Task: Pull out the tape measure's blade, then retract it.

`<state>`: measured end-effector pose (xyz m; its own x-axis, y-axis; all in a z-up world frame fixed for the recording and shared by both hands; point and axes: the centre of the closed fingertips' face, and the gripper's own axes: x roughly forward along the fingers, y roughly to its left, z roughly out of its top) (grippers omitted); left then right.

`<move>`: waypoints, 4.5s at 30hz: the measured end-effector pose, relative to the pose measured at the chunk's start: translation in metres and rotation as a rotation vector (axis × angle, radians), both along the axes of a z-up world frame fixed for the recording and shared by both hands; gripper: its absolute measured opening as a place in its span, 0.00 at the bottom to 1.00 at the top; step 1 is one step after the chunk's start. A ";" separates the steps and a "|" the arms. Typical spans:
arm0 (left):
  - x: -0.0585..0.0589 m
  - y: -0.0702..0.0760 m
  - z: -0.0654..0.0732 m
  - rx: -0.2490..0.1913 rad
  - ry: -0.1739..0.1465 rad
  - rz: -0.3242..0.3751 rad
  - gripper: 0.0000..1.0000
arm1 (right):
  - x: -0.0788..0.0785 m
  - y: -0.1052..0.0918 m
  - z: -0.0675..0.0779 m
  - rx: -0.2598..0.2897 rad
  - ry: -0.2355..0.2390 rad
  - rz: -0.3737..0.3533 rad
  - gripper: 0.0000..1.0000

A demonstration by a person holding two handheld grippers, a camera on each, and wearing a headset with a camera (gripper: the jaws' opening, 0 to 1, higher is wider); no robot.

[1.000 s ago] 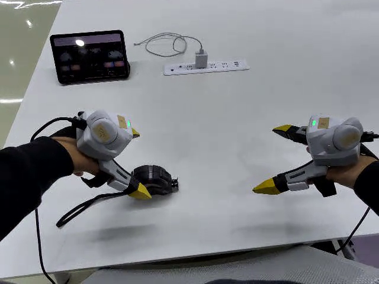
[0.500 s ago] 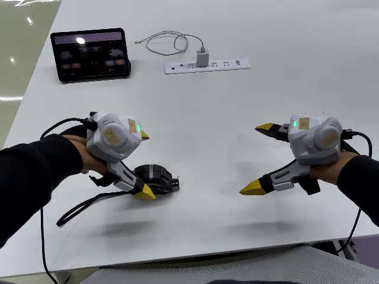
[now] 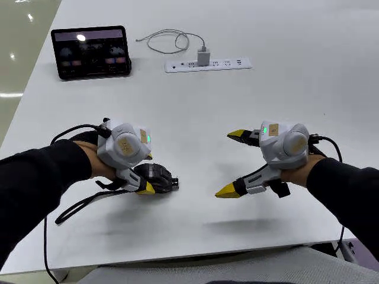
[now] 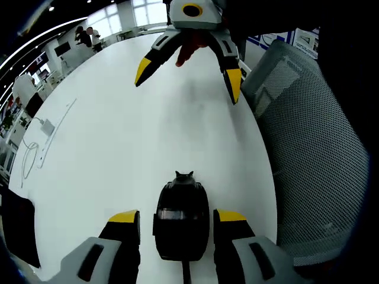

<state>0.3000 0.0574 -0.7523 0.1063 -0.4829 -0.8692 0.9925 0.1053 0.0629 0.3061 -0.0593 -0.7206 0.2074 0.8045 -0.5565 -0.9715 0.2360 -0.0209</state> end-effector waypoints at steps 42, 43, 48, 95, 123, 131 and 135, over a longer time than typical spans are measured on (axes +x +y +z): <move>-0.003 0.000 -0.005 -0.009 0.060 0.018 0.32 | -0.014 0.087 -0.055 -0.106 0.047 0.234 0.33; -0.003 0.000 -0.005 -0.010 0.060 0.018 0.32 | -0.016 0.088 -0.056 -0.109 0.049 0.243 0.31; -0.002 0.000 -0.005 -0.023 0.068 0.033 0.32 | -0.017 0.087 -0.063 -0.128 0.044 0.248 0.25; -0.005 -0.002 -0.003 -0.047 0.073 0.062 0.32 | -0.014 0.074 -0.071 -0.203 0.048 0.279 0.09; -0.005 -0.001 -0.003 -0.056 0.078 0.070 0.33 | -0.013 0.087 -0.072 -0.186 0.066 0.265 0.11; -0.005 -0.001 -0.003 -0.059 0.078 0.070 0.33 | -0.015 0.085 -0.072 -0.193 0.072 0.270 0.11; -0.005 -0.001 -0.003 -0.061 0.077 0.074 0.32 | -0.014 0.081 -0.073 -0.197 0.074 0.269 0.10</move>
